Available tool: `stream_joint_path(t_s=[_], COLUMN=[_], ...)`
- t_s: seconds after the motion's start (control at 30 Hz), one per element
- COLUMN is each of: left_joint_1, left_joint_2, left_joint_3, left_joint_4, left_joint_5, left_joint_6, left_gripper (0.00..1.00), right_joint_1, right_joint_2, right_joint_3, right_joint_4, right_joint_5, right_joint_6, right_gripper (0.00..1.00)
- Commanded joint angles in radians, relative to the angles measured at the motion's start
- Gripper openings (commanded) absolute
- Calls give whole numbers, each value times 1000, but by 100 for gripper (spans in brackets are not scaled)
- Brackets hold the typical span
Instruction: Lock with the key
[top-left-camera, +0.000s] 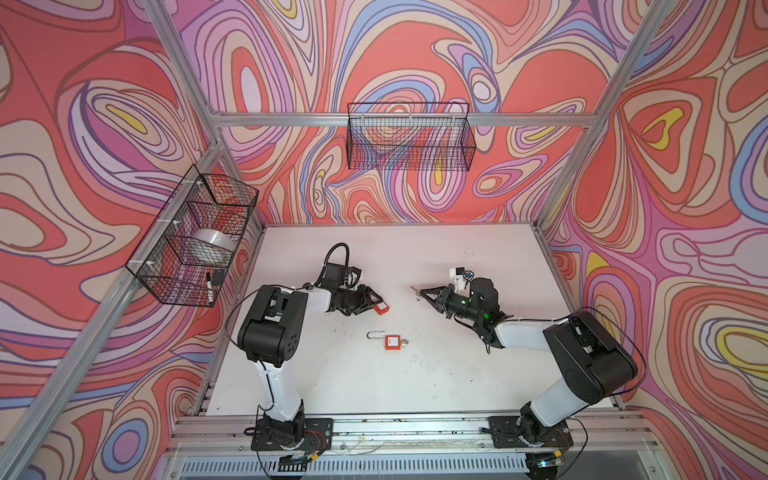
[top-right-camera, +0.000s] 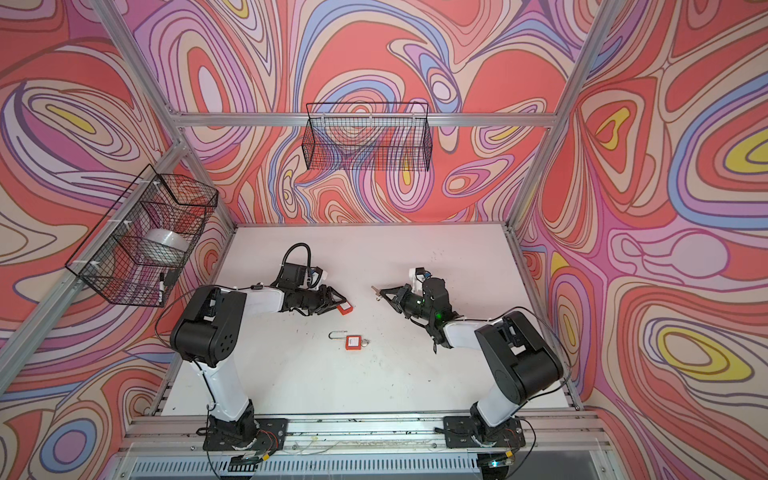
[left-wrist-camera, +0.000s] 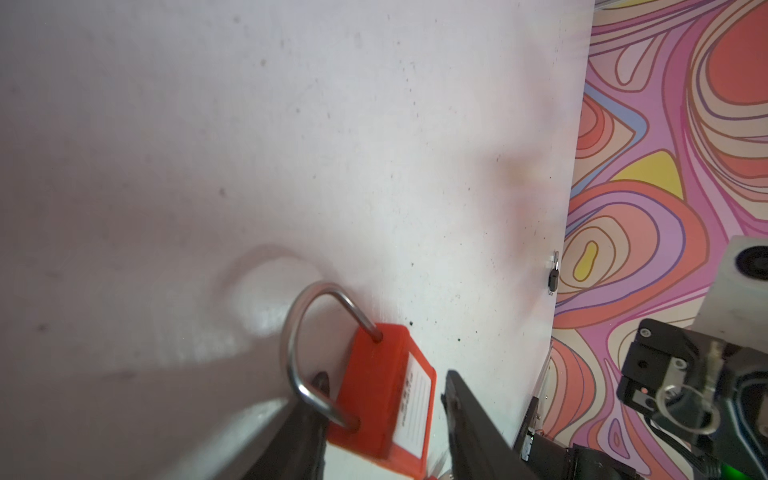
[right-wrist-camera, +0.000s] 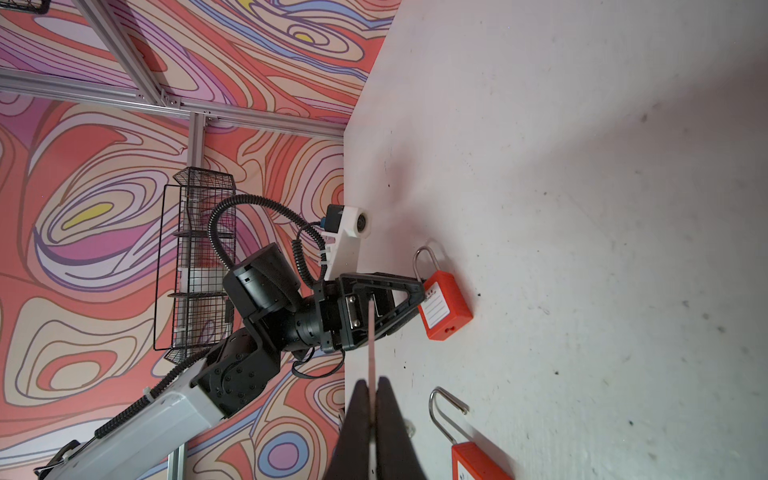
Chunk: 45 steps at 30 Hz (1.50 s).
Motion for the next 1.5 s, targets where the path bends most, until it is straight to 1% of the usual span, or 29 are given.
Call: stream_joint_path(t_s=[0.0,0.2,0.33,0.53,0.63,0.7,0.87,1.17,1.33,1.43,1.47], left_joint_1=[-11,-27,-28,-28,-29,-31,-49,-65,-65,-65,-64], left_joint_2=[31,57,56,37,32,40,63,60,67,74,76], left_joint_3=[30,85,99,111,101,105,130,143,151,149,148], left_joint_4=[-56,-103,-107,-139,-107,-93,-102,-120,-103,-75,-63], left_joint_5=[-40,-78,-123,-153,-130,-108,-80,-90,-68,-45,-36], left_joint_6=[17,28,24,32,12,-4,-13,-10,-17,-48,-55], left_gripper=[52,59,59,60,61,61,61,61,62,62,62], right_joint_1=[10,15,19,51,93,120,144,187,210,218,218], right_joint_2=[-12,-10,-2,21,29,39,85,139,152,153,181], right_joint_3=[19,15,-11,-45,-49,-42,-33,-13,-5,-2,-1], right_joint_4=[-2,-19,-3,32,19,10,50,62,60,50,52], right_joint_5=[16,35,94,192,250,271,273,317,346,366,367], right_joint_6=[-18,-1,68,181,210,207,237,278,293,292,293], right_gripper=[0,0,0,0,0,0,0,0,0,0,0])
